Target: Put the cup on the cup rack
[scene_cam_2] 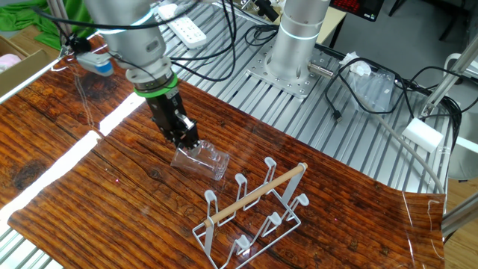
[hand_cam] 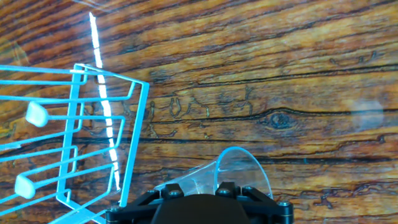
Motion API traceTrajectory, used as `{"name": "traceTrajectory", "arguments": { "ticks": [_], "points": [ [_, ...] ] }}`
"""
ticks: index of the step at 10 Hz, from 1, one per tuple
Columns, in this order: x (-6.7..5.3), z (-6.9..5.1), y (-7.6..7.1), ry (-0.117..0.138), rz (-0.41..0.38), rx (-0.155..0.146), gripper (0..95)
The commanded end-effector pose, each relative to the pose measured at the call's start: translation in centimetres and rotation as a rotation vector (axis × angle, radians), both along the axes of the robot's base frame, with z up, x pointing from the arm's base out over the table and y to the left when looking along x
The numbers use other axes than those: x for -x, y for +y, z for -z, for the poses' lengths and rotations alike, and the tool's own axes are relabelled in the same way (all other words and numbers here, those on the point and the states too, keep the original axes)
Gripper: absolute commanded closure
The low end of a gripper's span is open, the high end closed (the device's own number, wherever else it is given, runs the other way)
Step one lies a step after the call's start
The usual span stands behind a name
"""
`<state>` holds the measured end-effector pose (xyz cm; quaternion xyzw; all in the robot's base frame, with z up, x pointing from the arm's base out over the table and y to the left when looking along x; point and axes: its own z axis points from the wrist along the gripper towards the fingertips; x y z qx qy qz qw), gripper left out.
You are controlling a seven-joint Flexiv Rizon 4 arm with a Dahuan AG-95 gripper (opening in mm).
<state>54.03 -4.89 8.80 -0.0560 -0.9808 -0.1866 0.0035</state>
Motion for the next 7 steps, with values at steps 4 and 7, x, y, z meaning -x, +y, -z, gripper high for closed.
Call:
{"name": "traceTrajectory", "arguments": {
  "ticks": [4,7],
  "points": [
    [-0.47,0.82,-0.68,0.000,-0.009,0.011,57.0],
    [-0.89,0.79,-0.97,0.010,0.001,0.014,38.0]
  ]
}}
